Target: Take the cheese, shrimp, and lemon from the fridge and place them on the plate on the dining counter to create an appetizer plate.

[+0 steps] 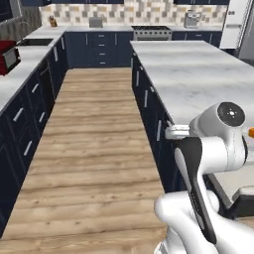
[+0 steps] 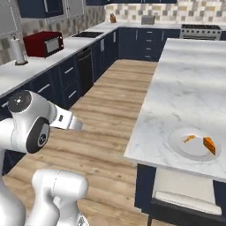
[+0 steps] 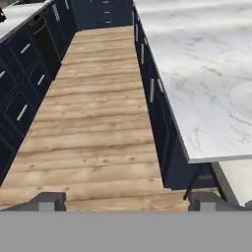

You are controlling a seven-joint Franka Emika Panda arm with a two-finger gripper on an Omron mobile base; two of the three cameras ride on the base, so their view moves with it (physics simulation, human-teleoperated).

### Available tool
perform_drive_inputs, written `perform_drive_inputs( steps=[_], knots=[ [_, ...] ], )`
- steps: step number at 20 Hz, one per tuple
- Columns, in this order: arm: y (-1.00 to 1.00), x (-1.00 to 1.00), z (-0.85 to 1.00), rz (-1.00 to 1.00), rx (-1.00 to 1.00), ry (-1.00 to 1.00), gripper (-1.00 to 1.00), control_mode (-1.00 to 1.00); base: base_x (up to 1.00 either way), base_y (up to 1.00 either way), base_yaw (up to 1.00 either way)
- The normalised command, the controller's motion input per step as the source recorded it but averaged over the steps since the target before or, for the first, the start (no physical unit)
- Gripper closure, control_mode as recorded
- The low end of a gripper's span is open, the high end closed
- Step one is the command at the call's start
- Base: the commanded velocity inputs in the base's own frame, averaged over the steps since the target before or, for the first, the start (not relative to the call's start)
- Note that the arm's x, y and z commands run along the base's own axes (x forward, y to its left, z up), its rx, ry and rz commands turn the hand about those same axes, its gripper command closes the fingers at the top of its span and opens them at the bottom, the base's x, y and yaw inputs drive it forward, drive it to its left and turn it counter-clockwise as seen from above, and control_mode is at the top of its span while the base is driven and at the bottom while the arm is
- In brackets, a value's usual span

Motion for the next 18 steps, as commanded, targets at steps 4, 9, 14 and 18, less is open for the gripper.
perform_drive_inputs(
  steps=[4, 9, 14, 18],
  knots=[
    [0.0, 0.0, 0.0, 0.0, 0.0, 0.0, -1.0, 1.0, 1.0, 1.0, -0.14],
    [0.0, 0.0, 0.0, 0.0, 0.0, 0.0, -1.0, 1.0, 1.0, 0.46, -0.07],
    [0.0, 0.0, 0.0, 0.0, 0.0, 0.0, -1.0, 1.0, 1.0, -0.17, -0.01],
    [0.0, 0.0, 0.0, 0.0, 0.0, 0.0, -1.0, 1.0, 1.0, -0.12, -0.01]
  ],
)
